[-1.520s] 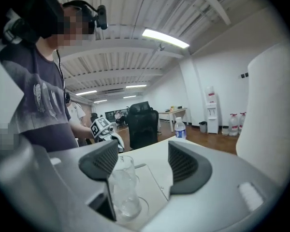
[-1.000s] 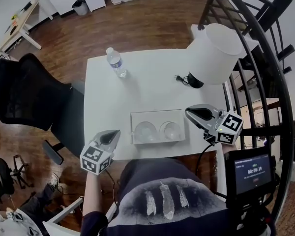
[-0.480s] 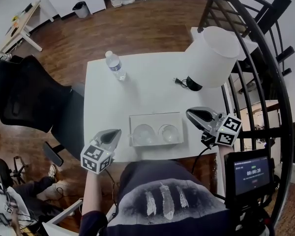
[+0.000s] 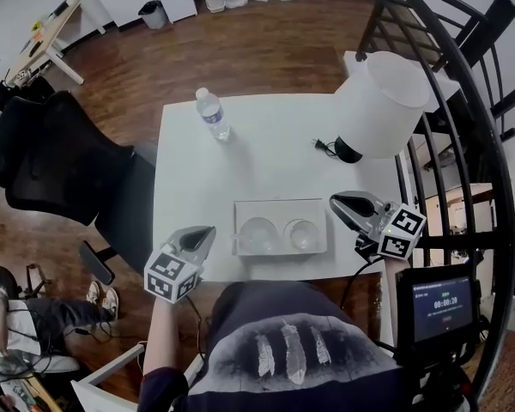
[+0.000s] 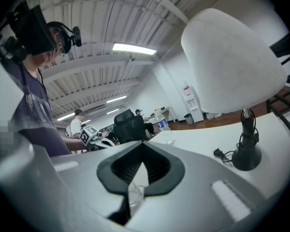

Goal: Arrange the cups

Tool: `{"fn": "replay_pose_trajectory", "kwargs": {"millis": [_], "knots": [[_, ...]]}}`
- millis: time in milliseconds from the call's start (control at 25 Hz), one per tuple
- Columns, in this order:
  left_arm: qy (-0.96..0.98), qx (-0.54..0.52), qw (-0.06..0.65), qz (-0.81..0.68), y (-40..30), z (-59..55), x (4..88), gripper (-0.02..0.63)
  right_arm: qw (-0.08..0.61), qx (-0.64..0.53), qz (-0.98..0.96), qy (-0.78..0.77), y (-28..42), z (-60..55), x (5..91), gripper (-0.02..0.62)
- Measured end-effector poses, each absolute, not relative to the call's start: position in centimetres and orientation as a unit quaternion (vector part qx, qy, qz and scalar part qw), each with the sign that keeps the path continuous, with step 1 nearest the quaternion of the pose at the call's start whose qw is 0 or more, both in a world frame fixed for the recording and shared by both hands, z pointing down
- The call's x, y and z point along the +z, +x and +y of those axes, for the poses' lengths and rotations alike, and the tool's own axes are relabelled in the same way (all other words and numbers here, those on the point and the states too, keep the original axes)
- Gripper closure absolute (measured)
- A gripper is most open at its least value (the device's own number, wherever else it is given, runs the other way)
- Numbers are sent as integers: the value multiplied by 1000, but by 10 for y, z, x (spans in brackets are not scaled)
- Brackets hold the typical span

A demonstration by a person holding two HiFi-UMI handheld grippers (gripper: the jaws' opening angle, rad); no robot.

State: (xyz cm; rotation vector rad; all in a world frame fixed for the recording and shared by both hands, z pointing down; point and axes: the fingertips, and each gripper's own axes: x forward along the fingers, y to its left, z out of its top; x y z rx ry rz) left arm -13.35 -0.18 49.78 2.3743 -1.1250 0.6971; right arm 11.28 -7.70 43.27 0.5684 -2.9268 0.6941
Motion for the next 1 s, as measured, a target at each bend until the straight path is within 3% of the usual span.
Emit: {"fn": "replay_pose_trajectory", "kwargs": {"millis": [1000], "knots": [[855, 252, 215, -399, -142, -6, 498, 591, 57, 240, -949, 196, 109, -84, 450, 592]]}}
